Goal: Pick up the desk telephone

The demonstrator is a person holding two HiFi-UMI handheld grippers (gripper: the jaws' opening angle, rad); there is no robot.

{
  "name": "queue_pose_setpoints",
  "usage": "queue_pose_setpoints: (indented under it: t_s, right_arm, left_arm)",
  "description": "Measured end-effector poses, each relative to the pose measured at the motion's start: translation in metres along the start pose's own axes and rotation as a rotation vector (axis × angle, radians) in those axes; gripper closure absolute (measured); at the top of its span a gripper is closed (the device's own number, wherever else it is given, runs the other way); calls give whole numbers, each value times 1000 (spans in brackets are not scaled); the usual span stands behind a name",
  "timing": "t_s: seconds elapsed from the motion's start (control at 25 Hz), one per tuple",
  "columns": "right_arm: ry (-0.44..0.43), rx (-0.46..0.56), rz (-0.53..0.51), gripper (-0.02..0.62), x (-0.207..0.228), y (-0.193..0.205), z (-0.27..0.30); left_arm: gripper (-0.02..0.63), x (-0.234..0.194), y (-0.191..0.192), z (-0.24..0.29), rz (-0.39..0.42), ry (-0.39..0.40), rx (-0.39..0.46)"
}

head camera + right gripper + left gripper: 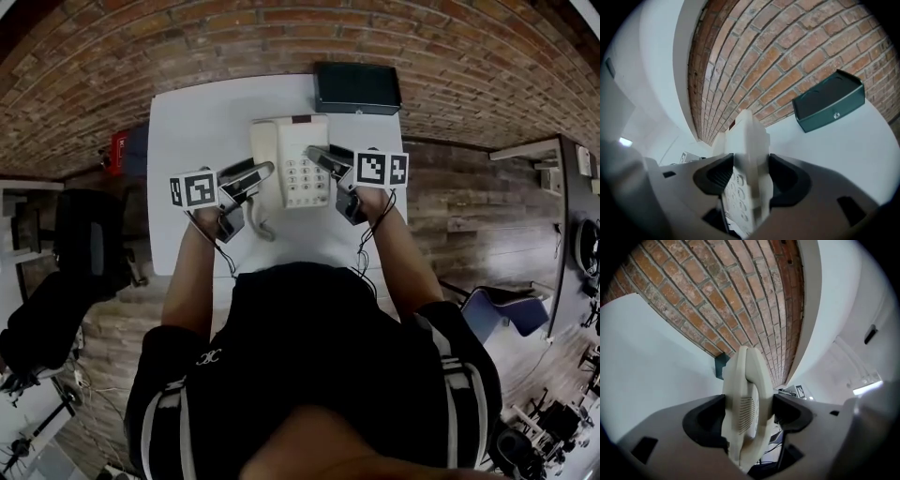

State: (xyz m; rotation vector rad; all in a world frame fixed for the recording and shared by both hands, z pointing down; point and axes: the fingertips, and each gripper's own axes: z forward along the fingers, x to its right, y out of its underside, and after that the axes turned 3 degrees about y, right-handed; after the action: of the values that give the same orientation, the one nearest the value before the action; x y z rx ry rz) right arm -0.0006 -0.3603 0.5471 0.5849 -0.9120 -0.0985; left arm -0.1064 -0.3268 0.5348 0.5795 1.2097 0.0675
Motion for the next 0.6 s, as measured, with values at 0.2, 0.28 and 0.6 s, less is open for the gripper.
queue_pose_setpoints:
  t_s: [0.2,0.28,0.6]
  right_arm:
    - [-18,39,-49,376,-29,-22,-16]
    - [-36,46,-43,376,-38,-25,-24]
    - [-66,66,-32,376,-56,-22,-40]
  left_arm:
    - [285,33,-18,-11,43,1,71]
    - [287,47,-22,-15,64,-7,88]
    - [290,72,-20,-26,101,-30,106]
